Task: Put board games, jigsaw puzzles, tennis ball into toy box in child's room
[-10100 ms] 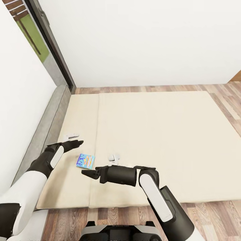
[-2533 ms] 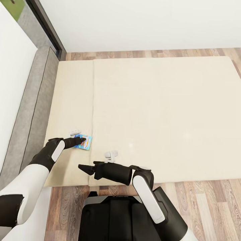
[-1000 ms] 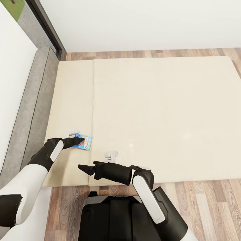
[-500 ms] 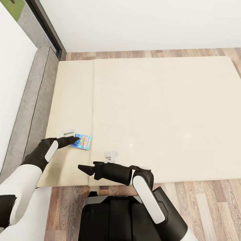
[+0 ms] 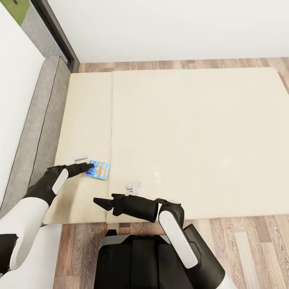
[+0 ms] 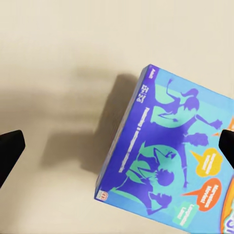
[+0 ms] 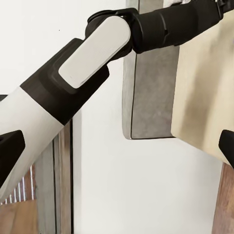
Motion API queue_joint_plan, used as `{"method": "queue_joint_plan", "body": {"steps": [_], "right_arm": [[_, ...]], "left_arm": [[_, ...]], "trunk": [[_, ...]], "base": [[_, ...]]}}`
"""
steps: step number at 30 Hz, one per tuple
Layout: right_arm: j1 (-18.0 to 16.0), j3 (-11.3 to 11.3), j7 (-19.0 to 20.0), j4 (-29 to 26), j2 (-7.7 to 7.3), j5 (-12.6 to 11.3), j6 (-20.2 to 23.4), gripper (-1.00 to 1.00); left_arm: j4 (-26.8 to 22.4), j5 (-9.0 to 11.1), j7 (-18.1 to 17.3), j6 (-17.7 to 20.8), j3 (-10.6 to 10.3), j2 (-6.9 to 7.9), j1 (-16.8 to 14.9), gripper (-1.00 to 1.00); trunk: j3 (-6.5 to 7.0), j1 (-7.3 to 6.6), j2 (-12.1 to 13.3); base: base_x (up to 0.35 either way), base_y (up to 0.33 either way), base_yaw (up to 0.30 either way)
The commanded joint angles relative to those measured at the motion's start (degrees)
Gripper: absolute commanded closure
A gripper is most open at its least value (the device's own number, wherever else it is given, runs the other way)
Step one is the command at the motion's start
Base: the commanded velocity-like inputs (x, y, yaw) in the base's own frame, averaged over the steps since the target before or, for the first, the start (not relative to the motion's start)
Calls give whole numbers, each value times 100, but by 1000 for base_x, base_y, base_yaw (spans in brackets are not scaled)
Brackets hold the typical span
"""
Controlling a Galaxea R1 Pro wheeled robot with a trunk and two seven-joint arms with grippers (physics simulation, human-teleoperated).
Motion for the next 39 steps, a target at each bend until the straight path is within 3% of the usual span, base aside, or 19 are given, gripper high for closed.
{"method": "queue_joint_plan", "body": {"steps": [1, 10, 14, 39], "right_arm": [[-2, -4, 23, -2, 3, 17, 25, -100], [-2, 4, 31, -8, 3, 18, 27, -100], [-2, 9, 41, -19, 3, 19, 34, -100], [-2, 12, 84, -104, -6, 20, 51, -100]], "left_arm": [[23, 23, -78, 21, -22, 11, -1, -100], [217, 12, -974, 17, -15, 48, -5, -100], [242, 8, -1142, -53, -15, 68, -7, -100], [318, 3, -1224, -174, -5, 125, -7, -100]], "trunk": [[-6, 3, -9], [-6, 3, -9], [-6, 3, -9], [-6, 3, -9]], "base": [[0, 0, 0], [0, 0, 0], [0, 0, 0], [0, 0, 0]]}}
